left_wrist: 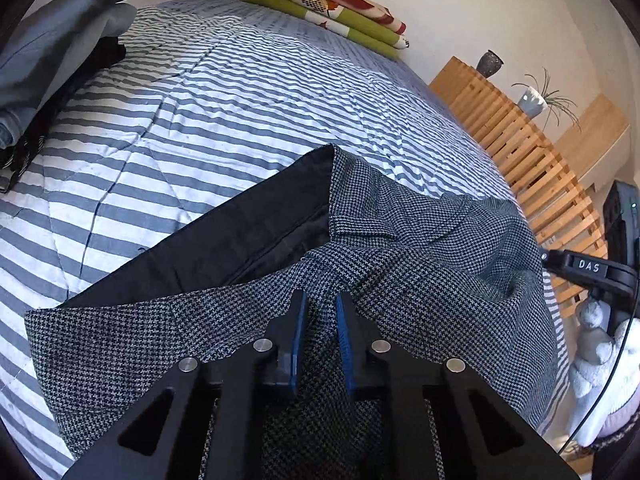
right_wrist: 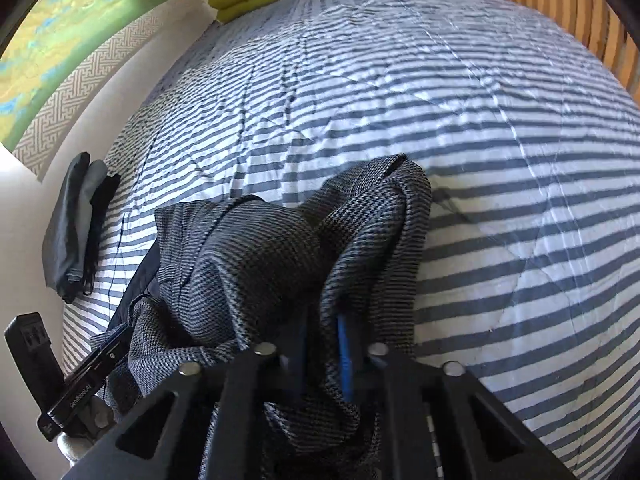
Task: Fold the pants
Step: 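Lift the grey garment with the right tool and carry it toward the bed center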
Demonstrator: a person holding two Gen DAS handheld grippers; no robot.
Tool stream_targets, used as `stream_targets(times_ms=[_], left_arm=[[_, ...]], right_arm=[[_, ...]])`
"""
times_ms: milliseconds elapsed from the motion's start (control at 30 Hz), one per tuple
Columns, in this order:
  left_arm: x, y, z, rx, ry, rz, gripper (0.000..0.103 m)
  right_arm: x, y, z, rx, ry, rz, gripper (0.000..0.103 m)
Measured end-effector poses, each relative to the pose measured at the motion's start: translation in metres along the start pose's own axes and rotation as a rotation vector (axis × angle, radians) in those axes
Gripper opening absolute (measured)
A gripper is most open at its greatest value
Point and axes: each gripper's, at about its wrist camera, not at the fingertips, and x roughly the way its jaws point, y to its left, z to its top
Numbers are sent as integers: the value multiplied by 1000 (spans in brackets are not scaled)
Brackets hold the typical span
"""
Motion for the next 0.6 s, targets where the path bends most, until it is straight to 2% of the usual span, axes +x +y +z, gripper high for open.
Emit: stream_targets(times_ms=[133,267,333,400,433,467,533,600], left_arm=[[-26,10,-3,-11,-27,-20,10],[-49,20,-8,-32,-56,-35,9],[-60,27,-13,-39,-67,-23,10],[-71,38,-17,-48,-70,18,35],[-80,44,-20,-52,-81,44,59],[-90,50,-24,-56,-102,68,69],[-107,63,-31,-44,-138,132,69],[-121,77,-39,-46,-143,178,74]], right_arm=[[-52,40,15,-152,-152,-121,3],[-114,71,27,-282,-363,-297,2],[-121,69,32,-273,-378,-373,2],[-104,55,38,-254,-272,-450,5],[-91,46,40,-252,-196,-460,7],[-81,38,42,-240,-147,-484,13],[-77,27,44,-215,-151,-533,21],[-79,27,46,-215,-175,-524,34]])
